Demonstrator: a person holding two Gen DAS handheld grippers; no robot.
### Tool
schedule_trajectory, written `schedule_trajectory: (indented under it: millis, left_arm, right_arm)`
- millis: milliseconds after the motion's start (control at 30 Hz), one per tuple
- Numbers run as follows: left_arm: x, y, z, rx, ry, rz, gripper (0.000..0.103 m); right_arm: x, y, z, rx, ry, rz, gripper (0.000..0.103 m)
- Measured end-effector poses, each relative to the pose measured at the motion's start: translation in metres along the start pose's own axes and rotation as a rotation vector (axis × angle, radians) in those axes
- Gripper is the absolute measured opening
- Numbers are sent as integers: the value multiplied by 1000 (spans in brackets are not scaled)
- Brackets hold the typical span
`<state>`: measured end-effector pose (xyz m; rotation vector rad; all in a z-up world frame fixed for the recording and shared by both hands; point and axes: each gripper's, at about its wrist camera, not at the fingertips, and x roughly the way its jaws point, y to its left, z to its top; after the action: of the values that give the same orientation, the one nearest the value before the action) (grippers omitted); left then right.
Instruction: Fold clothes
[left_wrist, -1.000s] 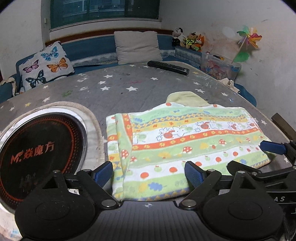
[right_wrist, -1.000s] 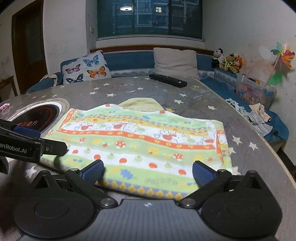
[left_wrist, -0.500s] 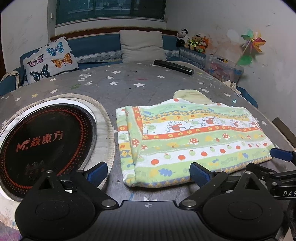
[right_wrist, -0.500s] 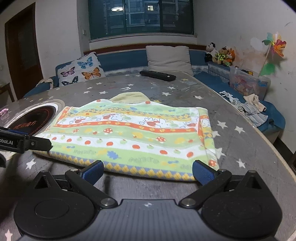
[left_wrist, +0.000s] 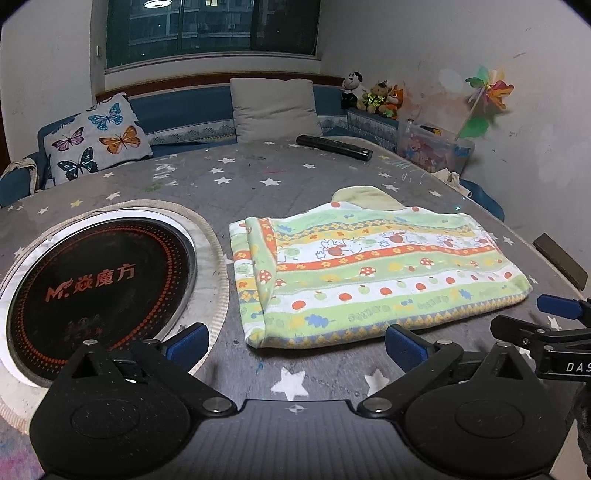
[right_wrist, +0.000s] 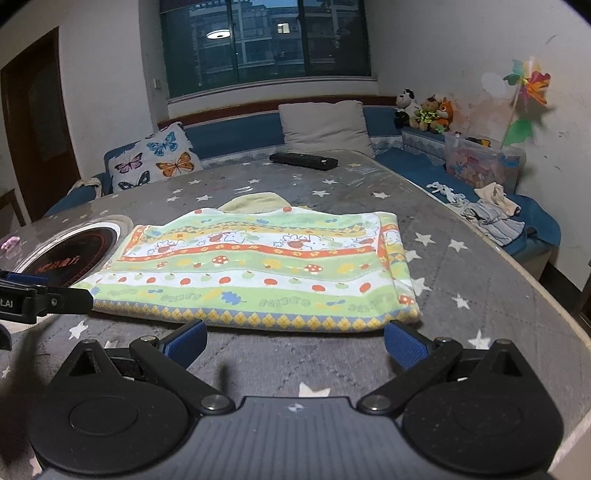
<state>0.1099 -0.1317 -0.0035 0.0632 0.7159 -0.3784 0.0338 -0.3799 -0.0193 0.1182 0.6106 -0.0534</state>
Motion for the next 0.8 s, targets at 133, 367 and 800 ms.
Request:
schedule_trajectory:
  millis: [133,367,800]
  left_arm:
    - [-6,0,-4,1,-6,8,103]
    - [-15,1,-13,-7,-1,12,103]
    - [-32,-4,-31,17,-19,19,103]
  right_arm:
    - [-7,6,-6,-12,-16,-25,103]
    - [-20,15,-14,0,-30,-34,103]
    - [-35,33,-28,-11,-59,-56,103]
